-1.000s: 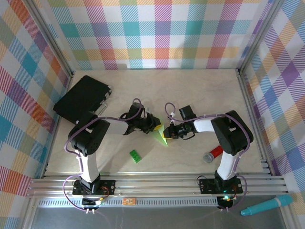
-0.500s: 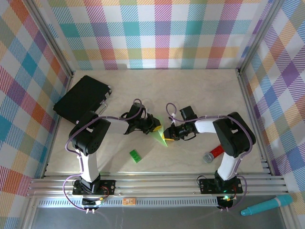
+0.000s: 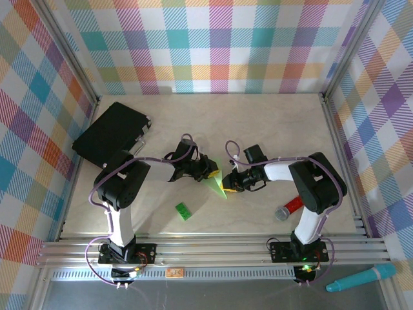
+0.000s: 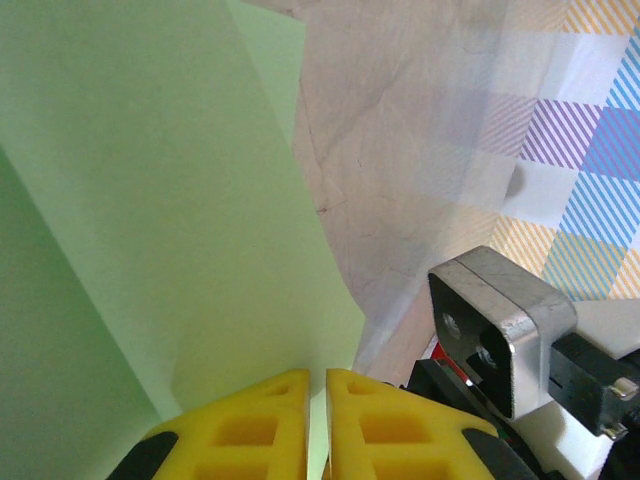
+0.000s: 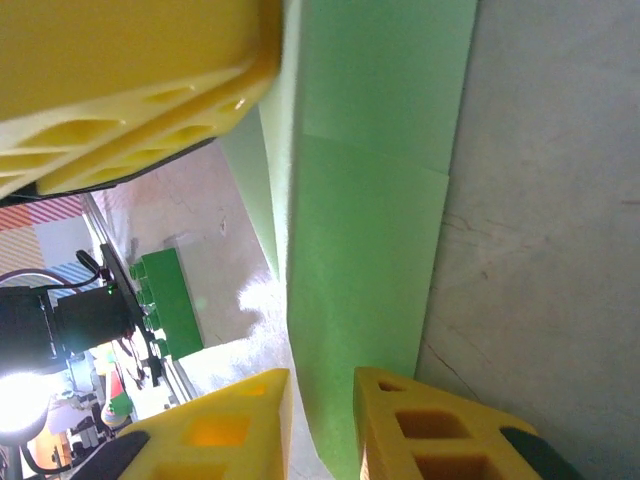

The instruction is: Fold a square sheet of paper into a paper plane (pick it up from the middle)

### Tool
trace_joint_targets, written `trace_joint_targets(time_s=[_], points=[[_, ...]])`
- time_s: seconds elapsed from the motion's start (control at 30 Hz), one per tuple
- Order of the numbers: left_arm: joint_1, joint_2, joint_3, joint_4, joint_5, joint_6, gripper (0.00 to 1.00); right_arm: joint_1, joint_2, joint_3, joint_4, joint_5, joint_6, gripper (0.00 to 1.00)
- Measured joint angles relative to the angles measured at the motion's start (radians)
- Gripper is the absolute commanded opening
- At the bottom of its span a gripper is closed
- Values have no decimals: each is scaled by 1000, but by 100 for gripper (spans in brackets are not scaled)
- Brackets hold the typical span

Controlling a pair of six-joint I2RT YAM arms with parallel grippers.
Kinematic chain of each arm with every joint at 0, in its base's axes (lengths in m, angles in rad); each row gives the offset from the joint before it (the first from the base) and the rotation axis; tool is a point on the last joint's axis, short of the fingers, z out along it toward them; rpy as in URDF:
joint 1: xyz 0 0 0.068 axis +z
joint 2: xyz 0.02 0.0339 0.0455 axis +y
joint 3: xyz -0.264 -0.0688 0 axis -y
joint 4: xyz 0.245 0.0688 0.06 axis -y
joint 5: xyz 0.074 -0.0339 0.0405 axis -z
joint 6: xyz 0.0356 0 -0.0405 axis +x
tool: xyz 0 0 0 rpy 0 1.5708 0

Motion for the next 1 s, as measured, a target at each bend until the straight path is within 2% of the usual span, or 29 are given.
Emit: trace_joint_targets(time_s=[0.2, 0.7, 1.0], points=[[0, 2, 7, 0, 2, 0, 15, 0, 10, 1, -5, 5, 0, 24], [-1, 3, 7, -6, -2, 1, 20, -1, 23, 0, -7, 13, 9, 14], [-1, -47, 7, -47, -31, 23, 18, -7, 26, -10, 13, 8, 31, 10]])
